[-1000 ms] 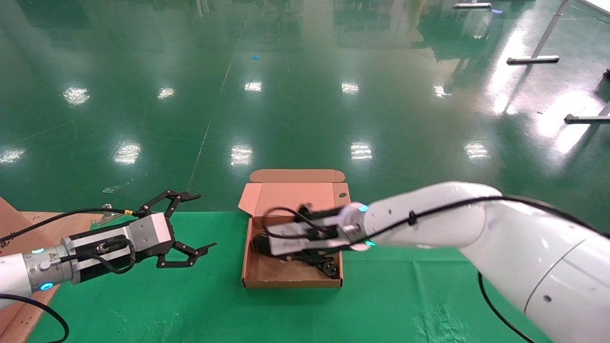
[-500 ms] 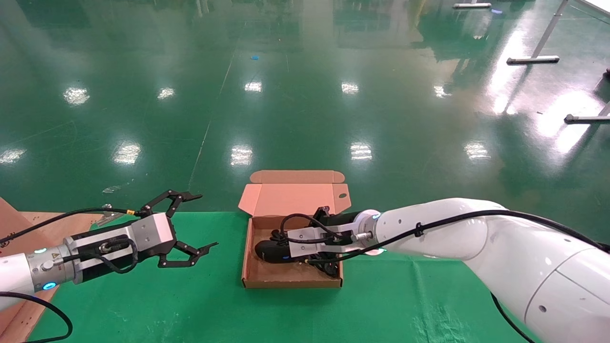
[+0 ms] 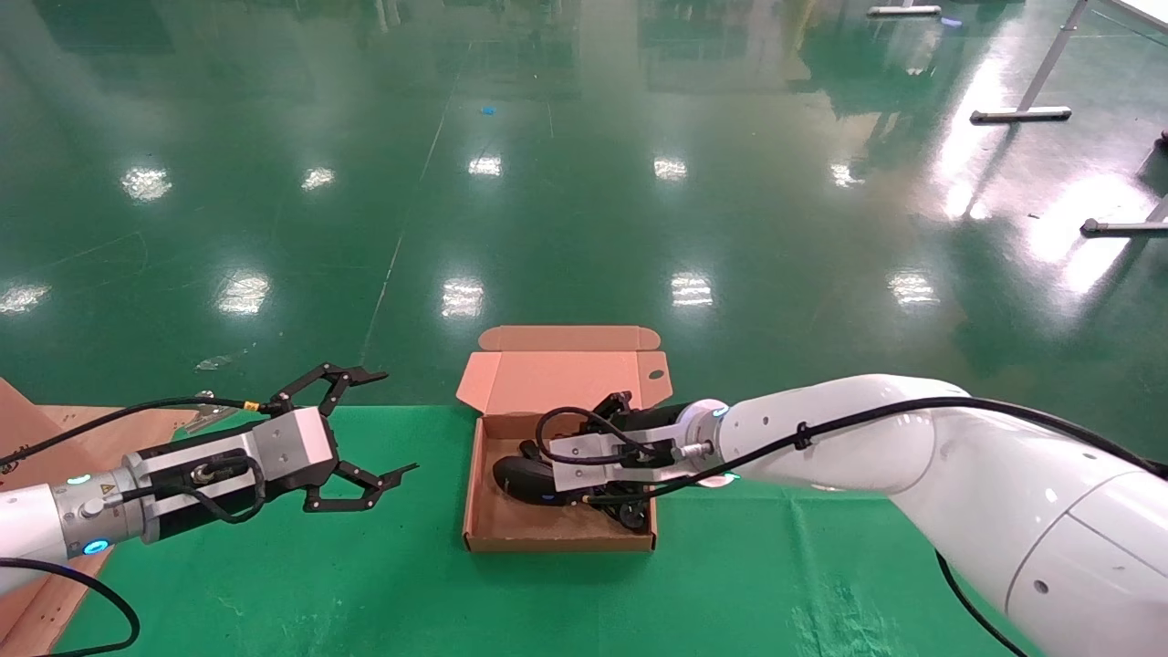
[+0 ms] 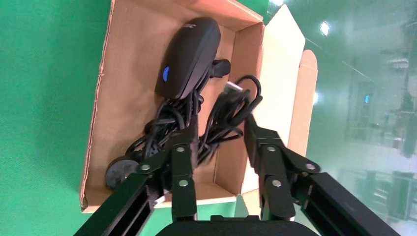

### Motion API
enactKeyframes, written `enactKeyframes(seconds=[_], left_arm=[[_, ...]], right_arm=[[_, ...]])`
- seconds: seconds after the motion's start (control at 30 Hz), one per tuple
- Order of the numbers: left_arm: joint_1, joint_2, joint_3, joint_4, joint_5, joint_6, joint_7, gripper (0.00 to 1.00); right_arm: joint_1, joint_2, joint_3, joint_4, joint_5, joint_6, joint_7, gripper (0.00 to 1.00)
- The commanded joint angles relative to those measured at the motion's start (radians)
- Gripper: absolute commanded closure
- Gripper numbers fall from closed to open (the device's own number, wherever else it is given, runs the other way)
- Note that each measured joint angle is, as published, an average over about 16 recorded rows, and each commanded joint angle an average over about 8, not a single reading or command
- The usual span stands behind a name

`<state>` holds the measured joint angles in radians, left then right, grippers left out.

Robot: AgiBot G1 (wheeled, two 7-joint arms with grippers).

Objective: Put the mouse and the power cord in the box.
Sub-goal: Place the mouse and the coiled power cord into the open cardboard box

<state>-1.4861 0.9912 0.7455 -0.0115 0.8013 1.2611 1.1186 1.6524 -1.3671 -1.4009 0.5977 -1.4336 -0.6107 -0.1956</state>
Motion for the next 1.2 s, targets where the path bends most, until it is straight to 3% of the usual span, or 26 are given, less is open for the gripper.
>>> enactKeyframes(seconds=[0.03,0.37,1.2], left_arm=[[-0.001,0.001,0.001,0.001,0.0,-0.001,0.001,0.0],[0.029,-0.027,-0.033,-0.092,-0.005,0.016,-0.094,0.0],[0.201,-0.186,-0.228,-0.623,-0.035,0.114,-0.639,0.0]], right_arm=[[0.001,-0.002,0.001,-0.002,-0.001,-0.002,0.001,0.0],[-0.024,0.034,0.053,0.033,0.031,-0.043,0.018,0.0],[-0.265,0.347,0.518,0.315,0.323,-0.41,0.177,0.0]])
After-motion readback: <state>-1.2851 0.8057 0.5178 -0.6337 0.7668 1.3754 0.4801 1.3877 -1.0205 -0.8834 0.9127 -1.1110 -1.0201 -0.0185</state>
